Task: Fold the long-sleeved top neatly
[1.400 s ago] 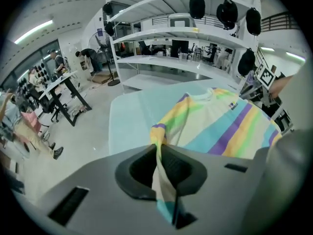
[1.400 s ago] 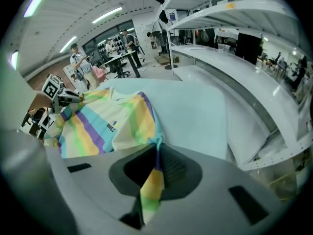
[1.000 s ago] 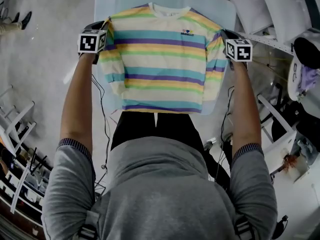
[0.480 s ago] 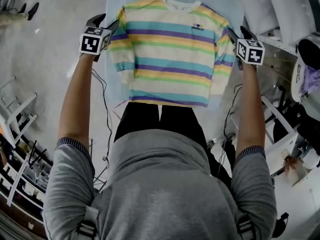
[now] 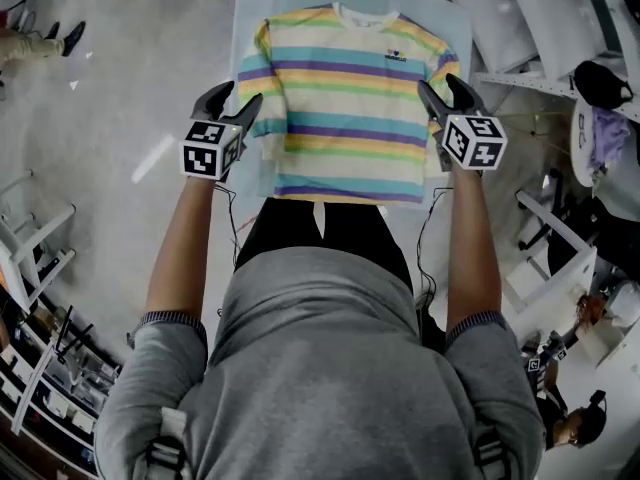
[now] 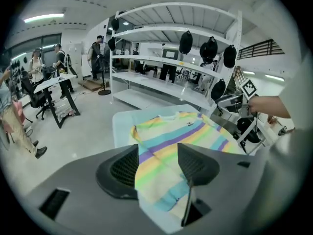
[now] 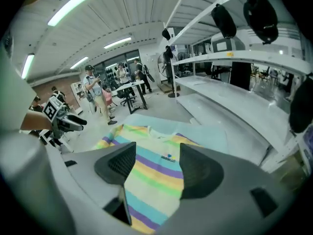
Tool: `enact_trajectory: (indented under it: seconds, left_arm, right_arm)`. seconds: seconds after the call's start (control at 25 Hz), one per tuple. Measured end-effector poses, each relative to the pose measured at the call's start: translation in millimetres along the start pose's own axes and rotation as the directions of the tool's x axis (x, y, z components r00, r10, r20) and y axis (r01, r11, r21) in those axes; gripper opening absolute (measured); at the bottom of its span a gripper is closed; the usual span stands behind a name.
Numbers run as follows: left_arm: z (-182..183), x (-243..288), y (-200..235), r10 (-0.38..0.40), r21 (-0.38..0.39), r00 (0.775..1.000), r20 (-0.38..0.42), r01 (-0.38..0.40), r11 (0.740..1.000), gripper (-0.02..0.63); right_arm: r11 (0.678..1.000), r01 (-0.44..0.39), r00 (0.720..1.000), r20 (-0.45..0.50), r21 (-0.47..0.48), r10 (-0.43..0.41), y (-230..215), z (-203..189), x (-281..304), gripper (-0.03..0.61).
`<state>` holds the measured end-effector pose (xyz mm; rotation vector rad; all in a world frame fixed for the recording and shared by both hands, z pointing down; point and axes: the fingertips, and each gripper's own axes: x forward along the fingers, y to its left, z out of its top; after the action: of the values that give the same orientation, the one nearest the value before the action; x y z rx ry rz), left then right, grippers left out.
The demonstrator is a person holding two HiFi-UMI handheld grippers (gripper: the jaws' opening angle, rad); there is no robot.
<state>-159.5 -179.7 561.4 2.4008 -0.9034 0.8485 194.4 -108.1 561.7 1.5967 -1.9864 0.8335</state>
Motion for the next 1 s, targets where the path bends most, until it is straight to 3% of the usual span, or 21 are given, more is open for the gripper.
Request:
enact_trajectory:
  seconds: [0.32,0.72,0.88,1.0]
  left_arm:
    - [-29,-47,-39,-0.027,-0.041,0.999,0.043,0.028,0.999,0.276]
    - [-108,-32,-82,-0.055,0.021,0.995,-0.079,0.057,0.998,0.264]
    - [-140,-14,-91,-0.024,0.027,0.992,-0.127,0.028,0.999,0.259]
    - [-162,2,-82,0.064,0.020,0.986,-0.156,-0.062,0.998,0.228]
  right_arm:
    - [1.000,-0.012,0.998,0.057,-0.002,0.012,90,-25,-45,0.278]
    - [0.998,-0.066,0.998,0.026,0.007,0.066,146,-65,-59,0.274]
    - [0.995,-0.102,0.995,0.012,0.009,0.102,153,-78,-50,0.274]
    - [0.993,-0.120,0.993,0.003,0.007,0.120,154,-87,-45,0.273]
